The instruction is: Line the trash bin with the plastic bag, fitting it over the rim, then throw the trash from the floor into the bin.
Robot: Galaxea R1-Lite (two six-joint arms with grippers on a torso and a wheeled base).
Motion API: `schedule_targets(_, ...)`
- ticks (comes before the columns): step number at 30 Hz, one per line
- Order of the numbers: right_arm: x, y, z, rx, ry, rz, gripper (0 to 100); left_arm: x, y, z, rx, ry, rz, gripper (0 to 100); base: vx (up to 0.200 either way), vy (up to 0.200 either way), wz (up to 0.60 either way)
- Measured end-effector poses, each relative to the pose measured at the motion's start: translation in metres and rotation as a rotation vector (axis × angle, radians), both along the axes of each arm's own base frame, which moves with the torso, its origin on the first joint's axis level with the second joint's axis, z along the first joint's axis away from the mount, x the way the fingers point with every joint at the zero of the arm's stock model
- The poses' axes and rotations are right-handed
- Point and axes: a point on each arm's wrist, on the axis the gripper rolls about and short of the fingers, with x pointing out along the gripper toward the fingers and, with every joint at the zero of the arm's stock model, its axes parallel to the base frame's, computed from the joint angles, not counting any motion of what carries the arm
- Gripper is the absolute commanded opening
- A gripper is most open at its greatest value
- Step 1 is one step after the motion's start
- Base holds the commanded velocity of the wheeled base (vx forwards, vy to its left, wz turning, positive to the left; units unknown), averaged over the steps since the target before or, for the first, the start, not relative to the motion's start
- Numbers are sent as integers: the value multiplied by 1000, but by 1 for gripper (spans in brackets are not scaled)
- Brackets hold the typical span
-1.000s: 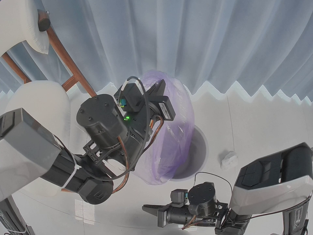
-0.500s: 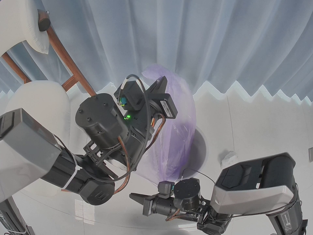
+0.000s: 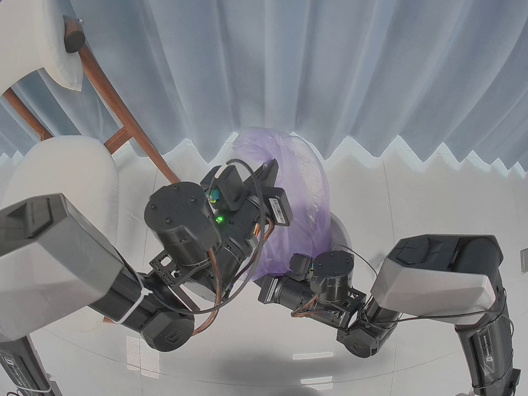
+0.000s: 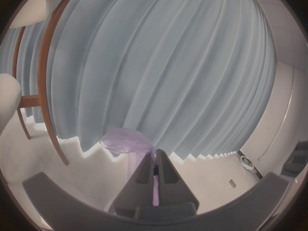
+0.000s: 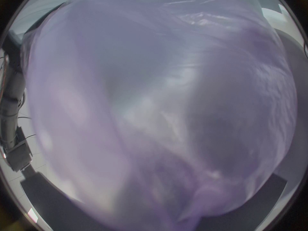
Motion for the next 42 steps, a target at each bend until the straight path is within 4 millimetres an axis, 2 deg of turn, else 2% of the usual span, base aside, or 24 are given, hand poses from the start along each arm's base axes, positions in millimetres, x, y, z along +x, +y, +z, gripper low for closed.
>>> schedule_targets(4,-2,-2,-1,-15,17,-19,0,4,-1,-11,18,19,5,0,0,0,0)
schedule_targets(10,-34,-15,1,-76,107,10,0,8,-2,-19,32,33,10,0,0,0,0)
schedule_targets(16,-76,-48,5,-186,200,30,0,10,-3,-23,45,20,12,0,0,0,0)
schedule_targets(19,-83,-66,14,-215,192,13,0,9,-3,-24,51,10,3,0,0,0,0)
schedule_targets(23,-67,-96,30,-240,108,-67,0,3,-1,-32,83,19,-42,0,0,0,0)
schedule_targets(26,-44,-105,46,-219,18,-129,0,-5,-1,-39,112,35,-87,0,0,0,0)
schedule_targets(29,-22,-106,60,-187,-66,-169,0,-11,0,-43,130,47,-119,0,0,0,0)
schedule_targets(34,27,-97,94,-99,-257,-230,0,-21,1,-51,161,69,-167,0,0,0,0)
schedule_targets(42,76,-86,132,-13,-463,-289,0,-29,2,-57,184,87,-204,0,0,0,0)
